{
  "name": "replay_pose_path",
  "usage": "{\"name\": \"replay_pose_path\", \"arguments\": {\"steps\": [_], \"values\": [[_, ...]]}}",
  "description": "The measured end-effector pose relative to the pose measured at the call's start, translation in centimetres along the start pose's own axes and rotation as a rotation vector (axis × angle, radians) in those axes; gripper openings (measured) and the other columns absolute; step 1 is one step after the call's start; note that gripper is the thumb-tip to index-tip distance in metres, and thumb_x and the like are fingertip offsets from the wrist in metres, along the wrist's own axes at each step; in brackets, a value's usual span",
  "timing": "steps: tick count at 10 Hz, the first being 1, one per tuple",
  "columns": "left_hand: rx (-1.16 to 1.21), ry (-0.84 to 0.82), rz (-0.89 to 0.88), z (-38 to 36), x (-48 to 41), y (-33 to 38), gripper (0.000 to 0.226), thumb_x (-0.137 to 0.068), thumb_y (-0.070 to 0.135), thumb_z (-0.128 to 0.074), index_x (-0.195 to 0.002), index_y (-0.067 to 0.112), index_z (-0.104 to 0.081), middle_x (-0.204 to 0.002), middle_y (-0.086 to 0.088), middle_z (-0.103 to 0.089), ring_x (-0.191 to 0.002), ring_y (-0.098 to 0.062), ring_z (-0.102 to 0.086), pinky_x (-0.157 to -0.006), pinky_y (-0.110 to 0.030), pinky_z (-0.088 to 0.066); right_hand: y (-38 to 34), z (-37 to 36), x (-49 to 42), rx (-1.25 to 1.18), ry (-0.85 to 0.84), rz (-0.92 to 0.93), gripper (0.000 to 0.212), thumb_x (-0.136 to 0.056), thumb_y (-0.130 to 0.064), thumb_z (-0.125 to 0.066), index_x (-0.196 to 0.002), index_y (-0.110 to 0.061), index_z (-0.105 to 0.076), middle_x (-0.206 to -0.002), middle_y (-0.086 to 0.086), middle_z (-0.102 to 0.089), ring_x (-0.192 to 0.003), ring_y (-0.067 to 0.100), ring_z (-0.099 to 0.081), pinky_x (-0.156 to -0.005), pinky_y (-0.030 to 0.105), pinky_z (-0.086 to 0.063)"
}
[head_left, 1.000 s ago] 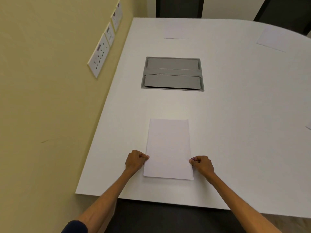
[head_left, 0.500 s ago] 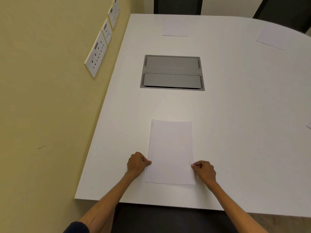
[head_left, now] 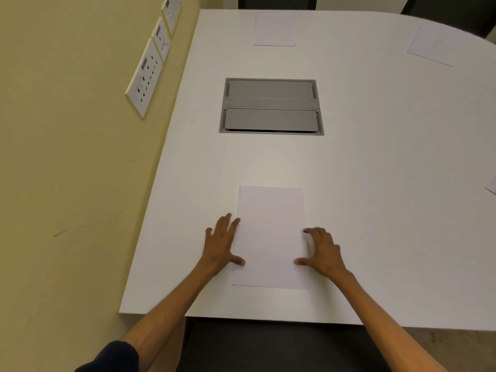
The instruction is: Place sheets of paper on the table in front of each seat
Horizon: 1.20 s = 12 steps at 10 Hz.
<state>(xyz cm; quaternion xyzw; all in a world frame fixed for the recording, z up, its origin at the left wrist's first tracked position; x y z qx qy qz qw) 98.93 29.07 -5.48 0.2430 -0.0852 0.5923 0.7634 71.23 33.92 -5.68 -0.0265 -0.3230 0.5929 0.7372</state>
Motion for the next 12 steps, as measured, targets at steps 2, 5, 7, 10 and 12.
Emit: {"name": "replay_pose_path", "arguments": {"steps": [2,5,7,10,12], "values": [[-0.133,-0.204,-0.163,-2.9,-0.8,1.4,0.142,-0.061,0.057,-0.084,-0.156,0.011,0.011,-0.165,-0.006,0.015,-0.153,-0.021,0.013,-0.123,-0.047,0.001,-2.4,-2.9,-1.3,0.338,-0.184,0.156,0.133,-0.056,-0.056,-0.084,-0.155,-0.028,0.000,-0.164,-0.002,0.005,-0.150,0.018,-0.002,-0.114,0.047,-0.022],[-0.010,-0.151,-0.183,-3.1,-0.5,1.6,0.142,-0.060,0.052,-0.086,-0.156,0.009,0.010,-0.165,-0.007,0.015,-0.152,-0.022,0.014,-0.123,-0.038,0.003,-1.9,-3.3,-1.2,0.382,-0.162,0.201,0.134,-0.057,-0.056,-0.083,-0.155,-0.028,0.003,-0.164,-0.003,0.011,-0.151,0.018,0.003,-0.115,0.046,-0.016],[0.027,-0.152,-0.181,-3.2,-0.2,1.6,0.141,-0.061,0.050,-0.086,-0.156,0.009,0.011,-0.164,-0.007,0.016,-0.152,-0.023,0.016,-0.123,-0.038,0.005,-1.6,-3.4,-1.0,0.372,-0.148,0.200,0.134,-0.056,-0.056,-0.083,-0.155,-0.029,0.003,-0.164,-0.003,0.011,-0.151,0.018,0.003,-0.116,0.044,-0.014],[0.038,-0.148,-0.193,-3.4,-0.3,1.7,0.141,-0.062,0.048,-0.086,-0.155,0.009,0.012,-0.164,-0.008,0.017,-0.151,-0.023,0.017,-0.123,-0.040,0.006,-1.4,-3.7,-1.2,0.349,-0.149,0.183,0.135,-0.054,-0.055,-0.085,-0.155,-0.030,0.001,-0.163,-0.004,0.010,-0.150,0.018,0.005,-0.116,0.048,-0.014],[0.091,-0.034,-0.222,-1.0,0.8,2.4,0.133,-0.067,0.058,-0.078,-0.156,0.017,0.013,-0.163,-0.002,0.019,-0.151,-0.018,0.018,-0.124,-0.041,0.004,-2.5,-0.4,-0.1,0.055,-0.074,0.157,0.126,-0.051,-0.060,-0.085,-0.153,-0.035,-0.015,-0.162,-0.007,-0.004,-0.148,0.016,-0.004,-0.112,0.045,-0.015]]}}
Point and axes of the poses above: each hand's wrist, its own x-axis away from the middle knuckle, its own z-axis out of the back of the hand, y = z × x, the point moved 10 cm from there along -x, towards the middle knuckle
